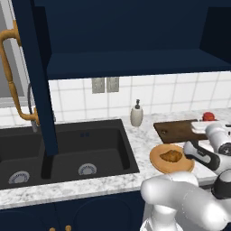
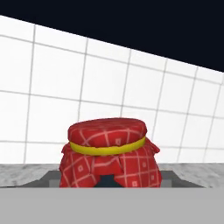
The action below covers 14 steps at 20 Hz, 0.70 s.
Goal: From the different types of pastries on the counter, select a croissant and place it on the cutting board. Then retrieve a jar of jam from the cabinet and place it alongside the croissant on the cutting board.
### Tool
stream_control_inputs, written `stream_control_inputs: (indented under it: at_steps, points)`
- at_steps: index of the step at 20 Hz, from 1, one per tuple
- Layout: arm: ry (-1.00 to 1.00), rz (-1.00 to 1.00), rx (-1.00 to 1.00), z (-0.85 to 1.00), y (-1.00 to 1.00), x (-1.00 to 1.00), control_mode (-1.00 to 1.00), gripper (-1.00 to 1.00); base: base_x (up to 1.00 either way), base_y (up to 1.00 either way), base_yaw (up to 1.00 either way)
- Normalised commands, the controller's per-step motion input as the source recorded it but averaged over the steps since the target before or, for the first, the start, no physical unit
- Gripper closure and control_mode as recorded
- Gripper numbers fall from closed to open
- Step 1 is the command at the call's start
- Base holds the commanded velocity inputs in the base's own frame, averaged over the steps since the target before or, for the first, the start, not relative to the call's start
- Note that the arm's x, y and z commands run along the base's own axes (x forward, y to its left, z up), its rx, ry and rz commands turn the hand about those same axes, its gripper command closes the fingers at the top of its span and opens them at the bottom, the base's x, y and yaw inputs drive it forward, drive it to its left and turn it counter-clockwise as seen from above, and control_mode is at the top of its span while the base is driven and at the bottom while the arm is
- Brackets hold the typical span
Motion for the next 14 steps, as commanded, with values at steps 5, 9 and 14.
stream_control_inputs:
  at_steps: [5, 9, 14]
  points:
    - [0.00, 0.01, 0.00, -0.04, 0.00, -0.11, -1.00, 1.00, 0.00, 0.00, 0.00]
    - [0.00, 0.00, 0.00, -0.15, 0.23, -0.21, -1.00, 1.00, 0.00, 0.00, 0.00]
    - [0.01, 0.01, 0.06, 0.06, 0.43, 0.34, -1.00, 1.00, 0.00, 0.00, 0.00]
